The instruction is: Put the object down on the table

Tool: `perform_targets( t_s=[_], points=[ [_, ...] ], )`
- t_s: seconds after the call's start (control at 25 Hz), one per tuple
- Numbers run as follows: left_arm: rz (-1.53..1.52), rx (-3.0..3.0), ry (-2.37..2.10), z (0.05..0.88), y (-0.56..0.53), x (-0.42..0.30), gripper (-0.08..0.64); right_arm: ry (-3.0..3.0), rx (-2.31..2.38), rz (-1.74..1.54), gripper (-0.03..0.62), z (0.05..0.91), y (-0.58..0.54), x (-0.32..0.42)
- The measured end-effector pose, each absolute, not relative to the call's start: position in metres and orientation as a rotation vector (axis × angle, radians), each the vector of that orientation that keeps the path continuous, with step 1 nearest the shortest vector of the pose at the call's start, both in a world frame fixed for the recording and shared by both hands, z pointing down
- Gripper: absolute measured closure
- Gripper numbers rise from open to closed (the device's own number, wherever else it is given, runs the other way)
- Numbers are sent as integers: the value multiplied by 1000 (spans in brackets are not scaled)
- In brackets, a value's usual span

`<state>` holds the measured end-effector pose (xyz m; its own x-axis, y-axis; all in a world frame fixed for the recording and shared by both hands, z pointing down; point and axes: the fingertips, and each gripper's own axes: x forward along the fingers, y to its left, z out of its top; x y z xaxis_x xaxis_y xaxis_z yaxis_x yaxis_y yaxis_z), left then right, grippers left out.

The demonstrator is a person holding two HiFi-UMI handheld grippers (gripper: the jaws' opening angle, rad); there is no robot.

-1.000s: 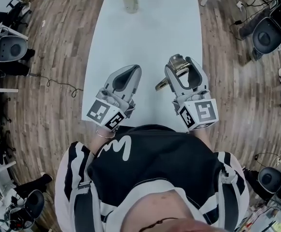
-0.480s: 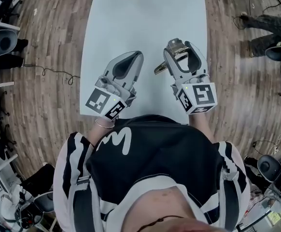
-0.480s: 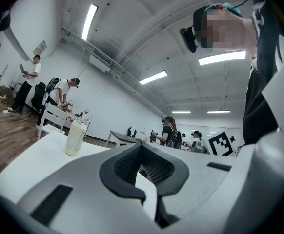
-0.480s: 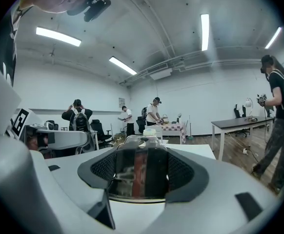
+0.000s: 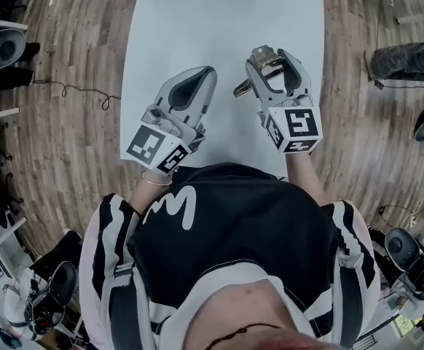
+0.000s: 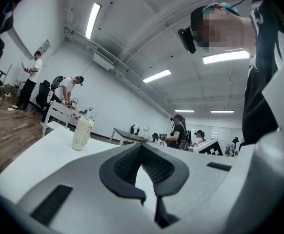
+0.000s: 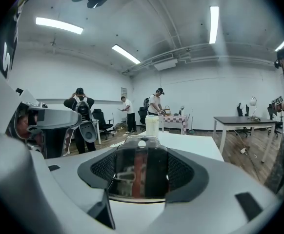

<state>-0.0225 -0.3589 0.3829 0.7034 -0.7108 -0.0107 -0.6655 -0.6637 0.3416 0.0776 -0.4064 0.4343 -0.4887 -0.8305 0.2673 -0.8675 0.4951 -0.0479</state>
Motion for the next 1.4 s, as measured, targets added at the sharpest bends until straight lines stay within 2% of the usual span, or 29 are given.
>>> perform_targets(
  t_s=[1.4],
  points=[
    [-178,2556,-1067,401,-374,-25,555,-2342,1282,371,285,550,-444,61]
  ],
)
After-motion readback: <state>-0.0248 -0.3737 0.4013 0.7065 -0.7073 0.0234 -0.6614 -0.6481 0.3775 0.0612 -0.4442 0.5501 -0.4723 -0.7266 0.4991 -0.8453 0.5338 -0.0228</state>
